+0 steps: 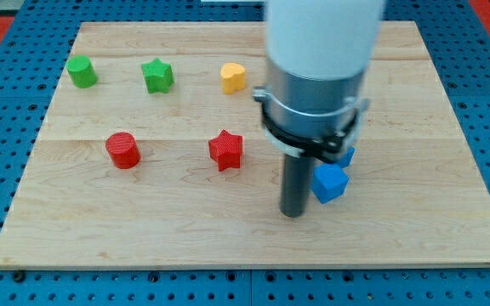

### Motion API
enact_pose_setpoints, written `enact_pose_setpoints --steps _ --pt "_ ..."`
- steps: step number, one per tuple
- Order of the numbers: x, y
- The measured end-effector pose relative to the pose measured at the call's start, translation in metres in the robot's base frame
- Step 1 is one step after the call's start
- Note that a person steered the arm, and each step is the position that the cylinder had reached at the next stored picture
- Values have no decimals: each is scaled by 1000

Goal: Push the blue cube towards the center left

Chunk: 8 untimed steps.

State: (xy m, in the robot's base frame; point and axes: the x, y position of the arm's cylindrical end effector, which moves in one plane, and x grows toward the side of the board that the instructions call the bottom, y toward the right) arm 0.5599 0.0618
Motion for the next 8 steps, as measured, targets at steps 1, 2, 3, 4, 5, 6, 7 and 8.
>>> enact_pose_setpoints --steps 1,2,3,4,5,6,7,8 --pt "5 67" --pt "-37 107" --pt "-65 58" --pt "-36 12" --pt "1 20" --pt "13 32" --pt "-6 -55" --pt "-30 -178"
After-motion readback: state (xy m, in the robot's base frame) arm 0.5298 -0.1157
